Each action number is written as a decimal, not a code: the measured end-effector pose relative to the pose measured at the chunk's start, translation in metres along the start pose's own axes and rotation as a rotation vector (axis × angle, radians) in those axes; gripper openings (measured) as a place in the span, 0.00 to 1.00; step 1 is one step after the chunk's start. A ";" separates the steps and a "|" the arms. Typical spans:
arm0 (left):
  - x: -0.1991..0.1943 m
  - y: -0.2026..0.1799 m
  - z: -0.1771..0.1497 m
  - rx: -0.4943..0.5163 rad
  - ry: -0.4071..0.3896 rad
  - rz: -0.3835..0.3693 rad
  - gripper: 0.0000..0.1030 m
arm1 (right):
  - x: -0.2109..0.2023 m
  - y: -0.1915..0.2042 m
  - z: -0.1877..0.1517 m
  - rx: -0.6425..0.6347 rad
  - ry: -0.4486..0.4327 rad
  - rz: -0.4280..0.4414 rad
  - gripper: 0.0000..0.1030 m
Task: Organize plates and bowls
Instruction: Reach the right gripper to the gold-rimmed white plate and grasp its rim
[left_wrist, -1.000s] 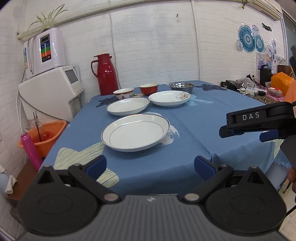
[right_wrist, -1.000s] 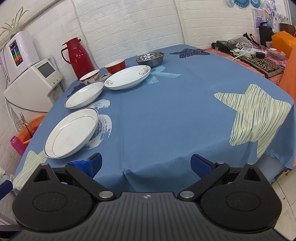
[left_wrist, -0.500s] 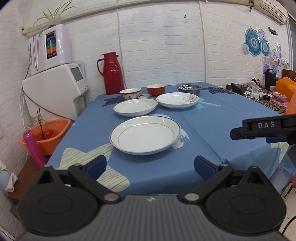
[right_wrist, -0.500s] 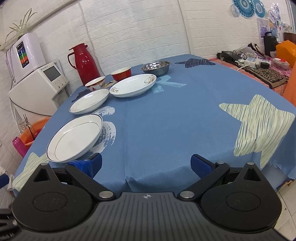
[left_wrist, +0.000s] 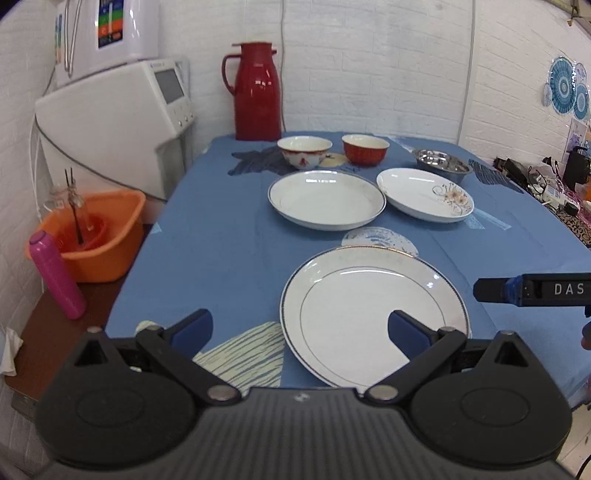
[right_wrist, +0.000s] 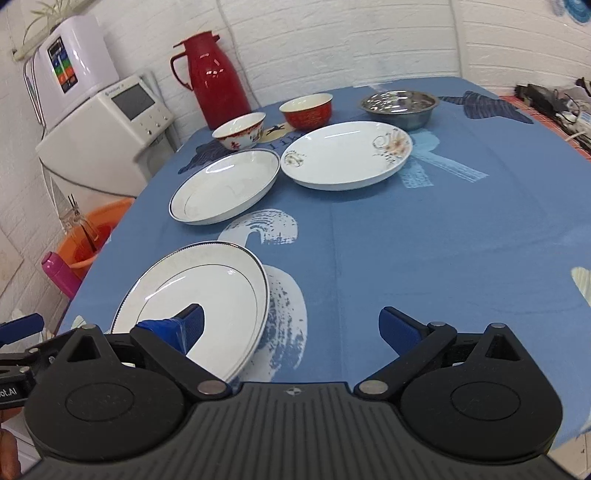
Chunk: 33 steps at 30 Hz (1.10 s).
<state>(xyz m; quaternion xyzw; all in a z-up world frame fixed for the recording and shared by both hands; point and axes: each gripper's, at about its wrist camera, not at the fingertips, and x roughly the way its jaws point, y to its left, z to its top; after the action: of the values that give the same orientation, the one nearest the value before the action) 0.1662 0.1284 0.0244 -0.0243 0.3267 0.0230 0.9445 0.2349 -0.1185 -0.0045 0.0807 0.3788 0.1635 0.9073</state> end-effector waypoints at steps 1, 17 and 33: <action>0.010 0.005 0.003 -0.012 0.027 -0.007 0.97 | 0.010 0.004 0.004 -0.023 0.025 -0.007 0.85; 0.077 0.028 0.008 -0.088 0.176 -0.073 0.83 | 0.072 0.026 0.009 -0.154 0.174 -0.071 0.89; 0.082 0.016 0.000 -0.058 0.154 -0.096 0.24 | 0.060 0.036 0.007 -0.153 0.164 -0.027 0.13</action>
<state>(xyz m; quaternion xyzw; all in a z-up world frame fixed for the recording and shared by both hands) 0.2299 0.1464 -0.0268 -0.0690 0.3960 -0.0149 0.9155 0.2708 -0.0640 -0.0298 -0.0073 0.4392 0.1859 0.8789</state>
